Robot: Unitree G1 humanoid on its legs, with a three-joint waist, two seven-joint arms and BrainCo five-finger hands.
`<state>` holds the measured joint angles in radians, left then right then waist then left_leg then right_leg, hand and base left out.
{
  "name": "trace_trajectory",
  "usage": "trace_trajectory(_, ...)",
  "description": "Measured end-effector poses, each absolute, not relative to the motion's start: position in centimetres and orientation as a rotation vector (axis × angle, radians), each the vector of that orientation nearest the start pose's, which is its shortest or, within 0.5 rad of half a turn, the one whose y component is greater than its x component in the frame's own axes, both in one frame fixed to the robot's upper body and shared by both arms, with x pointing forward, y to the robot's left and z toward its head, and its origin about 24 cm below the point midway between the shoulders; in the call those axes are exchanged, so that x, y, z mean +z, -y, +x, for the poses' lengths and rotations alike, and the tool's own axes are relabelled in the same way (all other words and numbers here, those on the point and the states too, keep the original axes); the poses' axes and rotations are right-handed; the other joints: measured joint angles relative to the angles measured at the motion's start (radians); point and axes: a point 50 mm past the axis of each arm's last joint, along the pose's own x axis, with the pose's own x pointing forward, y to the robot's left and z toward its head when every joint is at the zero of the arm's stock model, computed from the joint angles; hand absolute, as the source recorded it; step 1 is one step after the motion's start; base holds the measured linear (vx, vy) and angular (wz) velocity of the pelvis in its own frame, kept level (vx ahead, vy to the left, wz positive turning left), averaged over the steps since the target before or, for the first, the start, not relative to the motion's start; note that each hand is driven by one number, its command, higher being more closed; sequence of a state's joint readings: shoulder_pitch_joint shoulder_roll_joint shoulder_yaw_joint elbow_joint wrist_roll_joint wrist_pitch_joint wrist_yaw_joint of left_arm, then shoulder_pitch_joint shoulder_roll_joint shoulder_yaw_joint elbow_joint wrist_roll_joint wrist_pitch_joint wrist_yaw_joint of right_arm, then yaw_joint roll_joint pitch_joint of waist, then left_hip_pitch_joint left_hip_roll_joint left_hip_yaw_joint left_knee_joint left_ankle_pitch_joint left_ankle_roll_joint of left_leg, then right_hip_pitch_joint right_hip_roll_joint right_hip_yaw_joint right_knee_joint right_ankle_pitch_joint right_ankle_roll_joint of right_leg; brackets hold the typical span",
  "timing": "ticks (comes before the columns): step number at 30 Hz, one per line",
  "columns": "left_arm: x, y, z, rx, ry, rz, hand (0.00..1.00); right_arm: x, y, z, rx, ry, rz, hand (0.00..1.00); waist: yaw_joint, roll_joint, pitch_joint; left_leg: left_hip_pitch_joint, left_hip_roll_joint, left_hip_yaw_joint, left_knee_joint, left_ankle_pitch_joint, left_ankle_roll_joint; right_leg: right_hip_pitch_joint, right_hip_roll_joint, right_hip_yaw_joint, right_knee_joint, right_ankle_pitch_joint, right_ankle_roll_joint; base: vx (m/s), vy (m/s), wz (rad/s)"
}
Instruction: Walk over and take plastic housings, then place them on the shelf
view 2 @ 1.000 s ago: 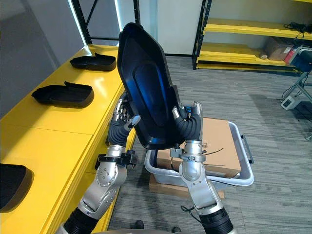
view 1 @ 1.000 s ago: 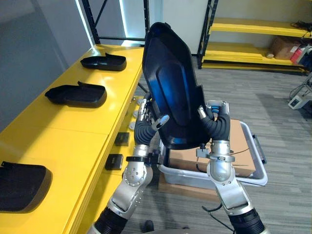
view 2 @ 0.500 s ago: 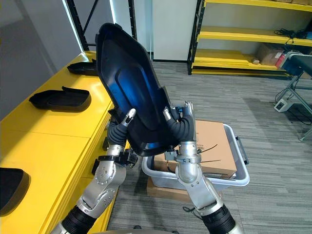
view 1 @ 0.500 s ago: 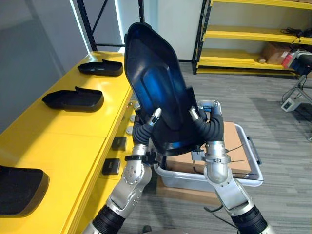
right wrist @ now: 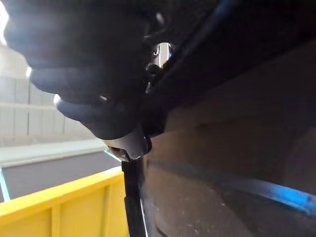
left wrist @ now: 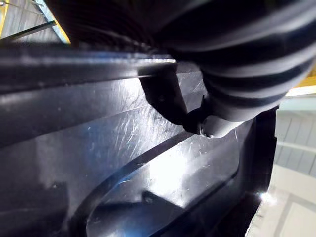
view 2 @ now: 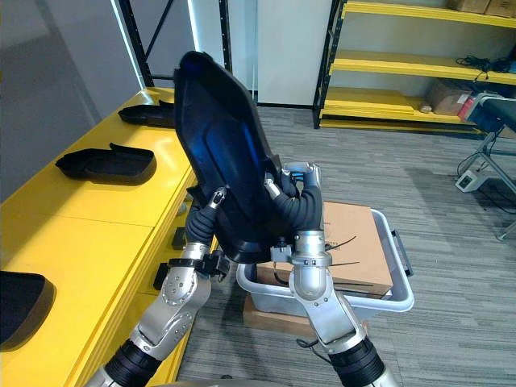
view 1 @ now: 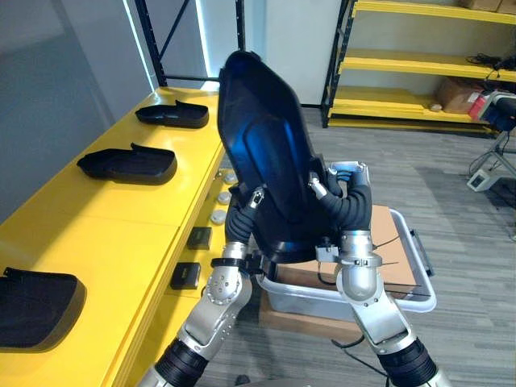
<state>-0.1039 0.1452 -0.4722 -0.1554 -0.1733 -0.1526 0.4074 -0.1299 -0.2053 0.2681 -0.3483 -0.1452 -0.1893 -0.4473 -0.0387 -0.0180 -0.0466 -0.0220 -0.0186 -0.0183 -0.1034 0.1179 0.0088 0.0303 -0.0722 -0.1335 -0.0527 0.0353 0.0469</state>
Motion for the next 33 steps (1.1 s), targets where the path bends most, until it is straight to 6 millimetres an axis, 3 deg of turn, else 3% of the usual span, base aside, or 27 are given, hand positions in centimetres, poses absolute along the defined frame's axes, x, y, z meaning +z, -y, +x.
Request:
trace_trajectory(4, 11.0, -6.9, 24.3, -0.091, 0.362, -0.112, 1.0, 17.9, 13.3, 23.4, -0.123, 0.763, -0.108, 0.0, 0.0, -0.001, 0.001, -0.001, 0.001, 0.0, 0.0, -0.001, -0.001, 0.0, 0.001, 0.001, -0.001, -0.005, 0.006, 0.0, 0.0, 0.0)
trace_trajectory(11, 11.9, -6.0, 23.8, -0.098, 0.419, -0.094, 1.0, 19.0, 16.5, 23.1, -0.208, 0.841, -0.124, 0.0, -0.002, -0.003, 0.007, -0.003, 0.001, -0.003, 0.0, -0.003, -0.002, 0.0, 0.001, 0.0, 0.001, -0.008, 0.012, 0.0, 0.0, 0.0)
trace_trajectory(12, 11.9, -6.4, 24.0, -0.067, 0.414, -0.099, 1.0, 19.4, 17.9, 22.7, -0.271, 0.873, -0.092, 0.0, -0.003, -0.002, 0.01, -0.006, 0.001, -0.004, 0.0, -0.006, -0.005, -0.001, 0.001, -0.001, 0.003, -0.009, 0.014, 0.0, 0.0, 0.0)
trace_trajectory(13, 11.3, -8.5, 24.1, 0.024, 0.397, -0.1, 1.0, 20.0, 21.7, 21.7, -0.488, 0.908, -0.016, 0.0, -0.006, -0.003, 0.014, -0.006, 0.001, -0.005, 0.0, -0.006, -0.005, -0.001, 0.0, -0.001, 0.006, -0.011, 0.017, 0.0, 0.0, 0.0)
trace_trajectory(14, 10.8, -9.7, 24.0, 0.077, 0.377, -0.086, 1.0, 20.0, 23.8, 21.0, -0.608, 0.92, 0.012, 0.0, -0.007, -0.004, 0.014, -0.006, 0.001, -0.005, 0.0, -0.007, -0.004, -0.001, 0.0, -0.001, 0.007, -0.013, 0.017, 0.0, 0.0, 0.05)
trace_trajectory(15, 9.5, -12.4, 23.5, 0.195, 0.328, -0.056, 1.0, 19.6, 27.3, 19.4, -0.808, 0.917, 0.054, 0.0, -0.01, -0.005, 0.015, -0.006, 0.0, -0.005, 0.0, -0.008, -0.002, -0.001, 0.0, -0.003, 0.009, -0.017, 0.016, 0.0, 0.0, 0.0)
trace_trajectory(16, 8.3, -15.2, 22.8, 0.314, 0.273, -0.025, 1.0, 18.6, 29.7, 18.2, -0.935, 0.883, 0.063, 0.0, -0.018, -0.005, 0.016, -0.006, 0.001, -0.004, 0.0, -0.009, -0.001, -0.002, 0.0, -0.003, 0.009, -0.019, 0.015, 0.0, 0.0, 0.0)
trace_trajectory(17, 7.6, -16.9, 22.2, 0.387, 0.243, -0.004, 1.0, 17.6, 30.6, 17.7, -0.981, 0.835, 0.049, 0.0, -0.03, -0.004, 0.017, -0.006, 0.001, -0.003, 0.0, -0.009, -0.001, -0.003, 0.0, -0.003, 0.009, -0.019, 0.015, 0.03, -0.01, -0.03)
trace_trajectory(19, 7.1, -18.2, 21.5, 0.451, 0.214, 0.008, 1.0, 14.7, 31.6, 17.1, -1.018, 0.68, 0.008, 0.0, -0.033, -0.004, 0.021, -0.006, 0.001, -0.001, 0.0, -0.01, -0.002, -0.01, 0.0, -0.003, 0.01, -0.02, 0.015, 0.03, -0.012, -0.03)
trace_trajectory(21, 7.7, -18.0, 21.1, 0.445, 0.24, -0.005, 1.0, 11.1, 32.5, 16.8, -1.042, 0.481, -0.023, 0.0, -0.032, -0.005, 0.026, -0.012, 0.001, 0.004, 0.0, -0.014, -0.008, -0.019, -0.001, -0.001, 0.014, -0.023, 0.011, 0.01, -0.002, -0.02)
trace_trajectory(23, 9.2, -17.4, 20.7, 0.409, 0.304, -0.03, 1.0, 5.1, 33.3, 16.2, -1.055, 0.169, -0.015, 0.0, -0.032, -0.005, 0.036, -0.014, 0.001, 0.004, 0.0, -0.015, -0.008, -0.02, -0.001, -0.002, 0.014, -0.023, 0.011, 0.0, 0.0, 0.0)
trace_trajectory(24, 9.4, -17.2, 20.6, 0.4, 0.318, -0.034, 1.0, 3.6, 33.3, 15.9, -1.051, 0.093, -0.005, 0.0, -0.032, -0.003, 0.037, -0.014, 0.001, 0.005, 0.0, -0.015, -0.007, -0.02, -0.001, -0.002, 0.014, -0.023, 0.011, 0.0, 0.0, 0.0)
trace_trajectory(25, 9.7, -17.1, 20.4, 0.384, 0.336, -0.038, 1.0, 0.7, 33.2, 15.0, -1.052, -0.046, 0.023, 0.0, -0.032, 0.004, 0.041, -0.014, 0.001, 0.004, 0.0, -0.016, -0.008, -0.02, -0.001, -0.002, 0.014, -0.023, 0.011, 0.0, 0.0, 0.0)
trace_trajectory(29, 9.1, -17.0, 19.6, 0.356, 0.312, -0.066, 1.0, -7.8, 31.2, 10.4, -0.989, -0.504, 0.068, 0.0, -0.03, 0.019, 0.049, -0.015, 0.005, 0.007, 0.0, -0.017, -0.009, -0.016, 0.001, -0.001, 0.014, -0.022, 0.009, 0.01, -0.005, -0.01)
trace_trajectory(31, 8.9, -16.9, 19.5, 0.342, 0.301, -0.067, 1.0, -10.3, 29.8, 8.6, -0.938, -0.661, 0.088, 0.0, -0.029, 0.021, 0.053, -0.014, 0.006, 0.006, 0.0, -0.018, -0.01, -0.014, 0.003, -0.002, 0.015, -0.023, 0.008, -0.02, -0.006, 0.08)
trace_trajectory(32, 8.8, -16.2, 19.5, 0.278, 0.291, -0.067, 1.0, -14.1, 24.6, 6.0, -0.71, -0.921, 0.112, 0.0, -0.03, 0.014, 0.077, 0.014, 0.006, -0.007, 0.0, -0.023, -0.013, 0.019, 0.003, -0.017, 0.017, -0.038, 0.007, -0.07, -0.012, 0.17)
trace_trajectory(33, 8.7, -16.3, 19.5, 0.274, 0.29, -0.061, 1.0, -14.2, 24.2, 6.1, -0.691, -0.925, 0.107, 0.0, -0.029, 0.011, 0.079, 0.014, 0.007, -0.008, 0.0, -0.025, -0.011, 0.019, 0.003, -0.021, 0.017, -0.039, 0.008, -0.09, -0.005, 0.18)
